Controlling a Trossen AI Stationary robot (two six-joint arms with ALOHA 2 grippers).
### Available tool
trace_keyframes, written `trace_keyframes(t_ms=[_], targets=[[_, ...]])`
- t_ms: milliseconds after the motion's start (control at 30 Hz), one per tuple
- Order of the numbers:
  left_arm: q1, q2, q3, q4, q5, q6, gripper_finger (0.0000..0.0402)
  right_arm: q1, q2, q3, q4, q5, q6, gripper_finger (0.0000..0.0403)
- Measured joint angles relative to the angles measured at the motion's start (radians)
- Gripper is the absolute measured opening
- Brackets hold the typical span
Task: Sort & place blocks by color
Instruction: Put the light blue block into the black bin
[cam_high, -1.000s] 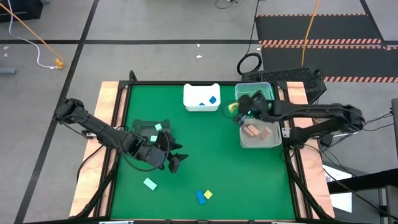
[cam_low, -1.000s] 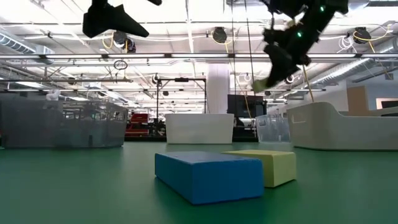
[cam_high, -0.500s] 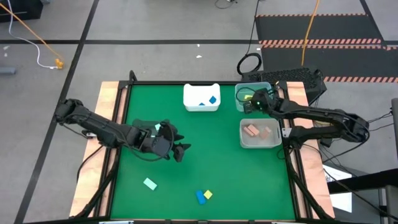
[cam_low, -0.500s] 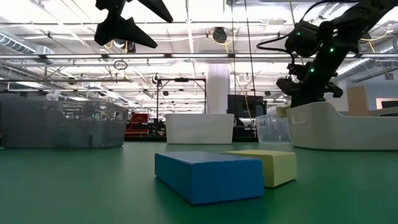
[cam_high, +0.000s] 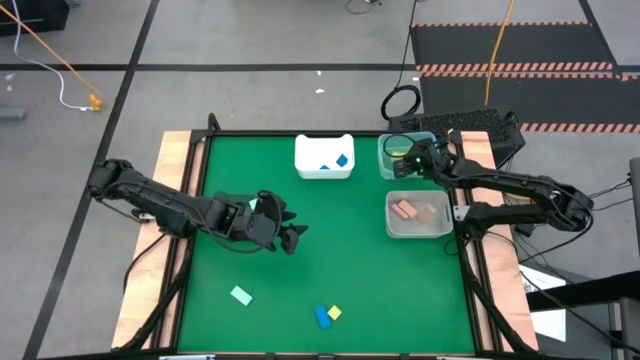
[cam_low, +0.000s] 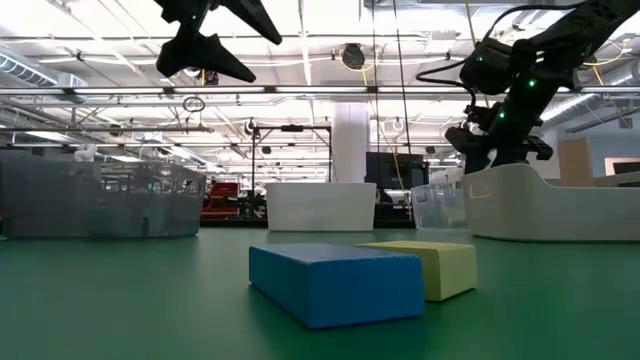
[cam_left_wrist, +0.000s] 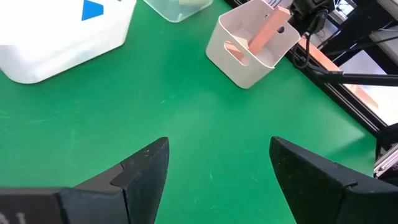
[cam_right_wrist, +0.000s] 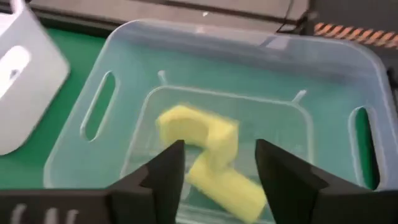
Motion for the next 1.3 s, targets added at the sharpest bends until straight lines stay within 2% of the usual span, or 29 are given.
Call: trace_keyframes(t_ms=[167, 333, 500, 633, 767, 867, 1067, 1300], targets=[[-0.008, 0.0, 0.0, 0.0, 0.0, -0.005, 0.0276, 0.0, -0.021, 0.0, 0.033, -0.077, -0.024, 0.0227], [-0.037, 0.0, 0.0, 0.0, 0.037, -0.005, 0.0275, 0.016, -0.098, 0.0, 0.175, -0.221, -0.045, 0.0231], [-0.109, 0.0, 0.0, -0.019, 0.171, -0.007, 0.0276, 0.074, -0.177, 0.0, 0.358, -0.416, 0.049, 0.0223], [-0.217, 0.0, 0.0, -0.11, 0.271, -0.079, 0.0276, 0.16, -0.214, 0.0, 0.471, -0.468, 0.093, 0.0223], [-0.343, 0.0, 0.0, -0.248, 0.271, -0.177, 0.0276, 0.281, -0.218, 0.0, 0.562, -0.47, 0.082, 0.0223], [-0.431, 0.0, 0.0, -0.324, 0.27, -0.16, 0.0276, 0.377, -0.206, 0.0, 0.607, -0.435, 0.075, 0.0223], [-0.553, 0.005, 0.0, -0.417, 0.269, 0.167, 0.0275, 0.532, -0.17, 0.0, 0.628, -0.3, 0.048, 0.0223], [-0.571, 0.11, -0.001, -0.476, 0.319, 0.505, 0.0276, 0.647, -0.112, 0.0, 0.628, -0.177, 0.05, 0.0223]])
